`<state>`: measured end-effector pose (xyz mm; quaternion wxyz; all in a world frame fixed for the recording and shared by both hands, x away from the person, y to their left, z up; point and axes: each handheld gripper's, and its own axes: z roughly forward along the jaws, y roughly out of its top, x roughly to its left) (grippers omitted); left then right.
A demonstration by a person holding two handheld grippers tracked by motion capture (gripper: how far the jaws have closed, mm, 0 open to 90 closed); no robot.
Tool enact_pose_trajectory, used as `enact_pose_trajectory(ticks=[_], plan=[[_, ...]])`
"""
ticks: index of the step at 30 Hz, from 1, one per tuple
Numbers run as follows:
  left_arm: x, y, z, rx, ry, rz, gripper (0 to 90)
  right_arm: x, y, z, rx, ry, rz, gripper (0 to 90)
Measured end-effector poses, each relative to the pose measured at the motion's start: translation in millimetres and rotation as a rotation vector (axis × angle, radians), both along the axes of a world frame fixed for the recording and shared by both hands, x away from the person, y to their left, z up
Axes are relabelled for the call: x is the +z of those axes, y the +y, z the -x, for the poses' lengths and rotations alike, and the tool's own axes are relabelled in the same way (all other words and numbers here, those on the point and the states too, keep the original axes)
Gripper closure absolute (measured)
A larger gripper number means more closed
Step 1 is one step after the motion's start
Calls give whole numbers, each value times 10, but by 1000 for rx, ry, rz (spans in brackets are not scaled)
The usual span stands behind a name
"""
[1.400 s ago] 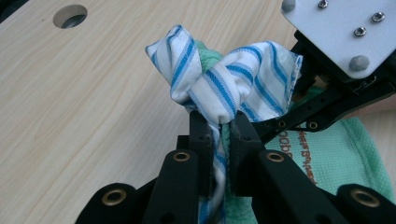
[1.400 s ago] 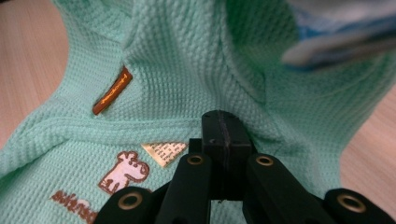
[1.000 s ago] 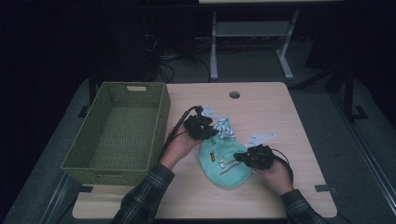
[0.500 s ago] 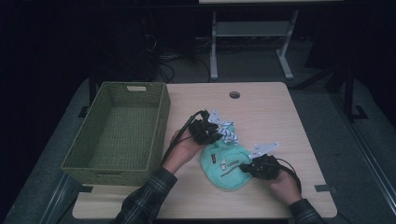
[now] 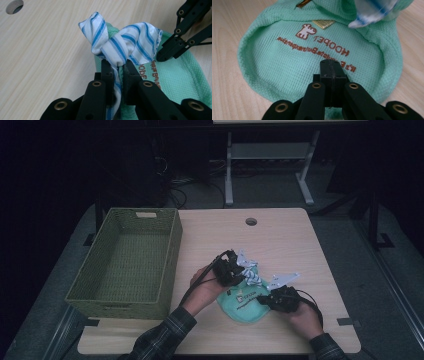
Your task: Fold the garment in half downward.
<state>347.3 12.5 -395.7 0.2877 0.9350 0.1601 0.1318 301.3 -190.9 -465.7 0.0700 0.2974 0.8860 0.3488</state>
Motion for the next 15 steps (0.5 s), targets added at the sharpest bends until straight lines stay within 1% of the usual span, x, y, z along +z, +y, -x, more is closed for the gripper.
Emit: enact_pose_trajectory(ticks=[1, 2, 3, 5, 9, 11, 12, 14, 15], plan=[[-16, -16, 16, -1, -5, -2, 814, 9, -13, 5, 1, 1, 4, 897], [-25, -24, 24, -3, -4, -4, 813, 16, -33, 12, 3, -6, -4, 897], [-44, -39, 40, -4, -17, -11, 811, 28, -42, 23, -5, -3, -10, 897], [-68, -60, 68, -18, -22, -33, 806, 55, -79, 46, -8, -11, -15, 897], [-115, -109, 133, -34, -15, -44, 779, 90, -190, 105, -22, -22, -26, 897], [-121, -128, 154, -49, -10, -52, 756, 103, -242, 124, -36, -20, -35, 896], [-124, -133, 161, -50, -6, -49, 730, 110, -276, 130, -44, -23, -38, 896], [-122, -134, 163, -61, 18, -37, 686, 121, -321, 131, -52, -26, -44, 895], [-117, -130, 162, -64, 26, -30, 650, 126, -338, 130, -59, -26, -46, 890]])
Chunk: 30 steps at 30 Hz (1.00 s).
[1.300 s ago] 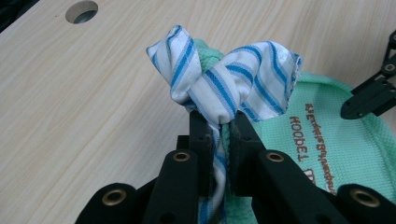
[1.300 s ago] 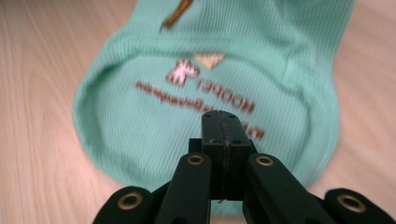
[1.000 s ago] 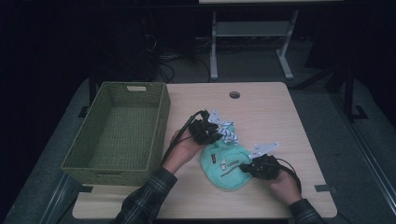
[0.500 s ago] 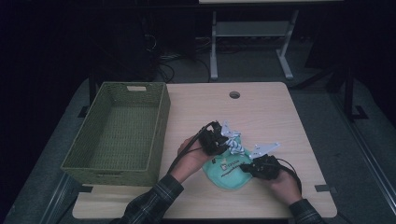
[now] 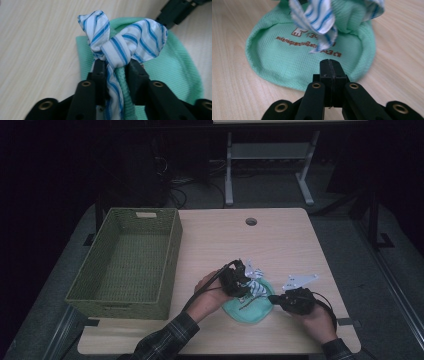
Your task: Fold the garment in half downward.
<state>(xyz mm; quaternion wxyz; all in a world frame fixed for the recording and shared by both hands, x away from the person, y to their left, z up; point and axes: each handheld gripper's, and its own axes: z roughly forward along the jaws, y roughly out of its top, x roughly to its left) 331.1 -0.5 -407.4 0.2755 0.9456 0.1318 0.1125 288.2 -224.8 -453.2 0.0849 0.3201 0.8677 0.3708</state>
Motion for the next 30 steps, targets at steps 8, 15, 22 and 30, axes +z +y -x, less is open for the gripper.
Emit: enact_pose_trajectory(ticks=[8, 15, 22, 30], plan=[[139, 90, -1, -29, 64, 119, 473, 38, -38, -12, -6, -12, -13, 890], [197, 278, -83, 9, 98, 194, 513, 64, 7, 8, 25, -16, -36, 891], [54, 335, -124, 23, 167, 212, 554, 78, 104, 53, 58, -11, -42, 891], [-87, 256, -178, 19, 219, 193, 671, 61, 174, 64, 85, -11, -33, 891]])
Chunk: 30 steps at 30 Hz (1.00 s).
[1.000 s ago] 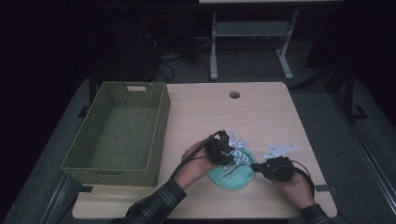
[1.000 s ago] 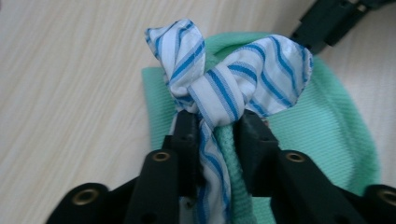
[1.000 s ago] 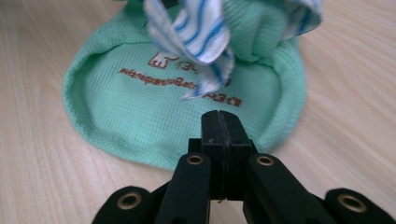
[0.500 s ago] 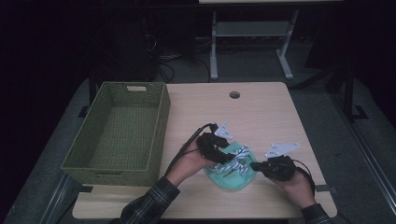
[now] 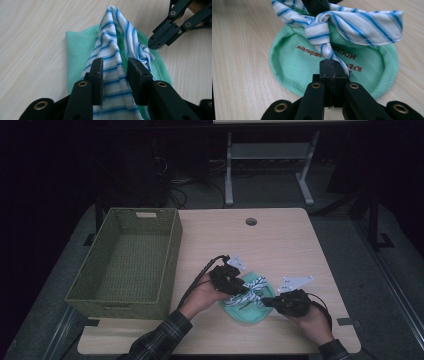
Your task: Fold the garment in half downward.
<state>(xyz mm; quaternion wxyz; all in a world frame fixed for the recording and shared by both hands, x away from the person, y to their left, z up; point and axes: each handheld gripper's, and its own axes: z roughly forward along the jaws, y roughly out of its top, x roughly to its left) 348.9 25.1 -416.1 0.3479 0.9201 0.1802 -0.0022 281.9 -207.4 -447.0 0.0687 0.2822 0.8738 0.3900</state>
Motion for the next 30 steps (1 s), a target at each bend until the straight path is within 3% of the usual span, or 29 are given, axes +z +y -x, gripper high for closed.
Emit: enact_pose_trajectory(ticks=[2, 4, 6, 15, 23, 27, 30], plan=[[-14, -12, -5, -15, 8, -2, 722, -5, 10, -2, 2, 4, 1, 891], [-26, -27, -5, -26, 10, 5, 838, -15, 19, -4, 5, 7, 4, 892], [-27, -30, -13, -28, 14, -3, 880, -18, 26, -2, 5, 11, 5, 891], [227, 74, 8, -5, -21, 62, 887, -70, 30, -49, 0, 24, 14, 895], [367, 47, 60, -11, -31, 119, 886, -51, 189, -246, -14, 0, -34, 897], [346, 10, 75, -5, -39, 100, 885, -117, 217, -268, -12, 15, -7, 897], [304, -8, 83, 1, -31, 99, 885, -114, 131, -189, -21, 22, 11, 897]])
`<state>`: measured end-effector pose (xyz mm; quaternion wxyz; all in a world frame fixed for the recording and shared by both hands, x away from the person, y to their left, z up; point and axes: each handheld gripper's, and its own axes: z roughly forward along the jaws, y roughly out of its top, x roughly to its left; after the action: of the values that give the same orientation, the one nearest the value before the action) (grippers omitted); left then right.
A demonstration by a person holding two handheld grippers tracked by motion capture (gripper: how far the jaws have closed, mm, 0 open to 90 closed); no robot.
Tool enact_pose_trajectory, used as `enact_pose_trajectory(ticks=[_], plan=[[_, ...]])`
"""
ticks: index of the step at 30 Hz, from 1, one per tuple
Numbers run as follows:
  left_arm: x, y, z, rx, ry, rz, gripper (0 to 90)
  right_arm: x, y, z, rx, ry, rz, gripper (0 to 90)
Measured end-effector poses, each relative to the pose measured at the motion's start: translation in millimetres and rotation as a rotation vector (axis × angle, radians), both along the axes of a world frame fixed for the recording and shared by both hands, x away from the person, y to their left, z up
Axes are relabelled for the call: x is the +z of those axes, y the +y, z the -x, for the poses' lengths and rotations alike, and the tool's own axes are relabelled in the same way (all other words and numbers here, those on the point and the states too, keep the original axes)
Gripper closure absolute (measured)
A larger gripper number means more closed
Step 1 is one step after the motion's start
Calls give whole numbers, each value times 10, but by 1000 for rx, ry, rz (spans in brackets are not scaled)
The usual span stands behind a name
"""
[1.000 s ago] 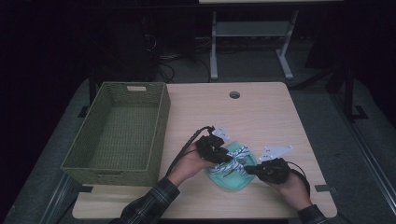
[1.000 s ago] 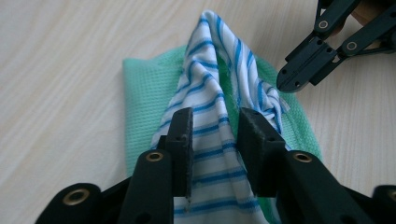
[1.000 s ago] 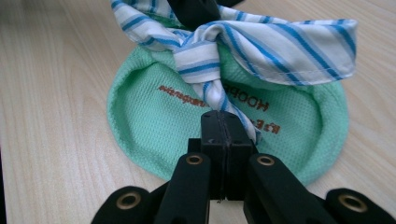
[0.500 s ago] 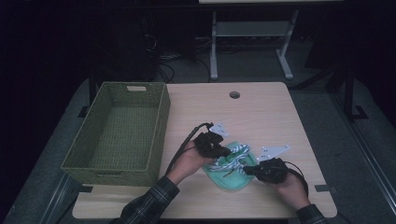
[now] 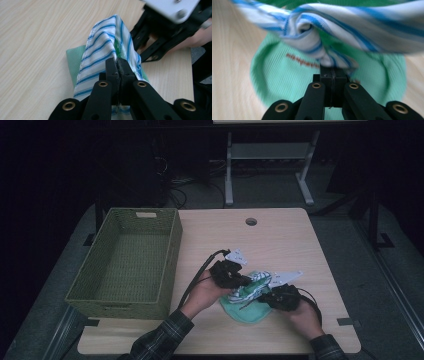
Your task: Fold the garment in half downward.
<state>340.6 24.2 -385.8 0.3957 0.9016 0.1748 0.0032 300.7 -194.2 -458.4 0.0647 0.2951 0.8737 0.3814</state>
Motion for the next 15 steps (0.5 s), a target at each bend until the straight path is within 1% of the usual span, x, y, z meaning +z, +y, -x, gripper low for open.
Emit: enact_pose_trajectory(ticks=[2, 5, 7, 8, 11, 13, 14, 15], plan=[[-27, -28, 16, -5, -4, -8, 884, 17, -78, 62, -6, 1, 5, 896], [-69, -82, 46, -15, -8, -20, 882, 28, -218, 157, -22, -5, 26, 896], [-87, -119, 71, -20, -6, -22, 882, 14, -284, 204, -35, 1, 39, 896], [-95, -139, 84, -24, -6, -23, 882, -3, -308, 218, -38, 12, 43, 896], [-122, -196, 114, -37, -5, -29, 881, -55, -339, 217, -41, 31, 58, 897], [-153, -238, 137, -47, -12, -41, 879, -58, -334, 210, -44, 31, 58, 897], [-169, -258, 145, -57, -14, -46, 879, -56, -334, 207, -41, 31, 66, 897], [-182, -272, 156, -57, -9, -47, 878, -62, -333, 205, -41, 30, 63, 897]])
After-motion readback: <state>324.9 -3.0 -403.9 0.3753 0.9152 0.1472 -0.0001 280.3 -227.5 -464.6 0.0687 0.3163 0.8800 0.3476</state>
